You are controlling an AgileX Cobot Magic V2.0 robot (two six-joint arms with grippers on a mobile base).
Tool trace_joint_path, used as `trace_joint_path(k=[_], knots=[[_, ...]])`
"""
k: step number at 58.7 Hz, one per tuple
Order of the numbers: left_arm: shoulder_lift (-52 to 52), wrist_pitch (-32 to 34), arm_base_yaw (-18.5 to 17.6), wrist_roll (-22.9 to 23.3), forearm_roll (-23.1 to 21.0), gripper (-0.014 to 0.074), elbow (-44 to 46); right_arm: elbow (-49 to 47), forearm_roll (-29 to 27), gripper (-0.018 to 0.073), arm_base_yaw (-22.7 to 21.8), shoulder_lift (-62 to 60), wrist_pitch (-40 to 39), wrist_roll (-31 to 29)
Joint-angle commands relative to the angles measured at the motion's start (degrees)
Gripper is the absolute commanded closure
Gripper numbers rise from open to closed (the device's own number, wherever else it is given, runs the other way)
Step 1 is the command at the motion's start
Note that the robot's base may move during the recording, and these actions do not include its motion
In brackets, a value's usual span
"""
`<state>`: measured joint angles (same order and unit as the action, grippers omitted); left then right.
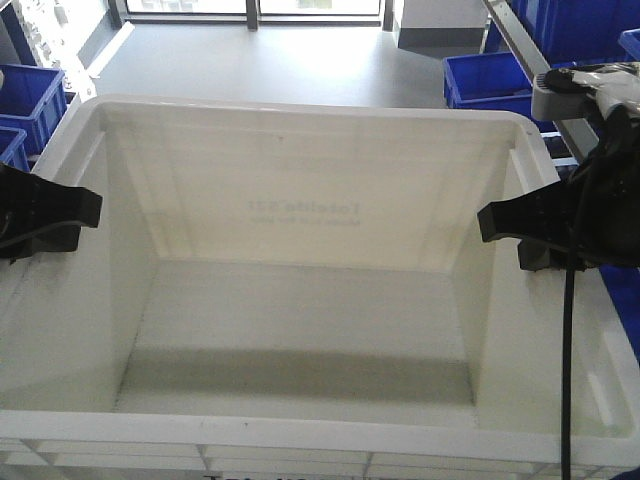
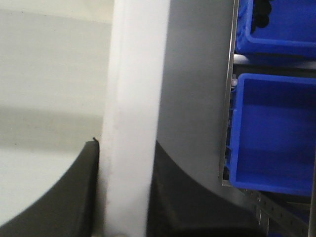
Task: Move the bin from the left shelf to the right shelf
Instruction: 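Keep holding the crate while the base drives past the windows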
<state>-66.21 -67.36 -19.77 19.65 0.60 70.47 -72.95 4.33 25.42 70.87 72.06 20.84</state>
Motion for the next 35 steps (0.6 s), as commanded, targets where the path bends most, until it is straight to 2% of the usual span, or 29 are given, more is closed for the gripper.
trace_joint_path(k=[1, 35], knots=[[1.7, 5.6, -0.4, -1.0, 1.6, 0.0603, 2.1, -2.2, 2.7, 0.0547, -0.1, -1.9, -1.8, -2.2], [1.7, 5.6, -0.4, -1.0, 1.6, 0.0603, 2.1, -2.2, 2.6, 0.0547, -0.1, -1.9, -1.7, -2.2]])
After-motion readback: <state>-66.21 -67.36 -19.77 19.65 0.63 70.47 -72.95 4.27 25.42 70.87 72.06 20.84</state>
